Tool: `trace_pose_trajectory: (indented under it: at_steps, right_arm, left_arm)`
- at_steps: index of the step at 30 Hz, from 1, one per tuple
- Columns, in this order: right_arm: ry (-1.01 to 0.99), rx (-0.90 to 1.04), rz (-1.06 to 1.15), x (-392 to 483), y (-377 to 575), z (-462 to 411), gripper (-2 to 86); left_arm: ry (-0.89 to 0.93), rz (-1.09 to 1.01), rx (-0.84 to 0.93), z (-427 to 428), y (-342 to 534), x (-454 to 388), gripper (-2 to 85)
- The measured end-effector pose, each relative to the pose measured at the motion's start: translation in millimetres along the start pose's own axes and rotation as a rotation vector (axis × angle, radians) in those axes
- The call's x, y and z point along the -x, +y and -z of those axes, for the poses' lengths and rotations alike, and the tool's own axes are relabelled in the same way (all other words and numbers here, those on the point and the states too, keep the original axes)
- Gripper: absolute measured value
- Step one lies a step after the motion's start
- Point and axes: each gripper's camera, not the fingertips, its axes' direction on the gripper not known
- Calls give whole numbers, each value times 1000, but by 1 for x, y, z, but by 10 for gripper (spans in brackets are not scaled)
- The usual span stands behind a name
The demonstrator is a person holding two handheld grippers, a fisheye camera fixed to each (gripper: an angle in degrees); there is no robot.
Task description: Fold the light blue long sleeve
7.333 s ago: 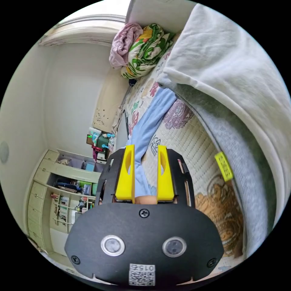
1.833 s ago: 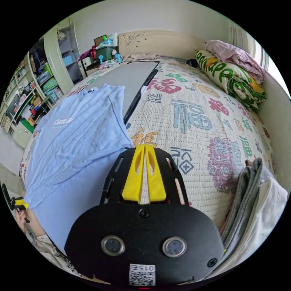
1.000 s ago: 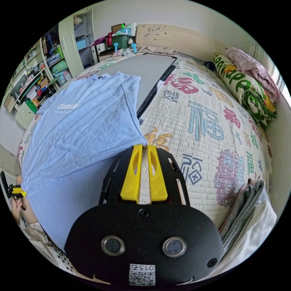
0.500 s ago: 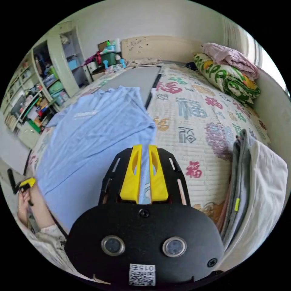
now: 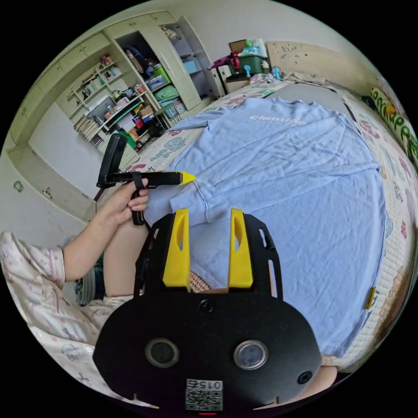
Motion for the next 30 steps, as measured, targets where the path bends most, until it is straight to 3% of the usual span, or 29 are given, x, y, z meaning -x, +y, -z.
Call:
trace_pose_trajectory:
  at_steps: [3, 9, 16, 22, 26, 30]
  right_arm:
    - [43, 70, -113, -38, 0, -39, 90]
    - [160, 69, -48, -58, 26, -60, 20]
    - [221, 73, -13, -97, 43, -109, 1]
    - [261, -6, -67, -123, 62, -127, -3]
    - [243, -60, -153, -155, 91, -124, -5]
    - [205, -71, -214, -192, 100, -115, -5]
  left_arm:
    - [-17, -17, 23, 28, -14, -8, 60]
    - [-61, -126, 33, 110, -40, -52, 11]
    - [-200, -206, 82, 177, -55, -123, 0]
    - [-279, -223, -111, 302, -69, -221, -6]
    - [-524, -409, -118, 329, -101, -334, -7]
    - [-921, -643, -13, 276, -136, -455, -6]
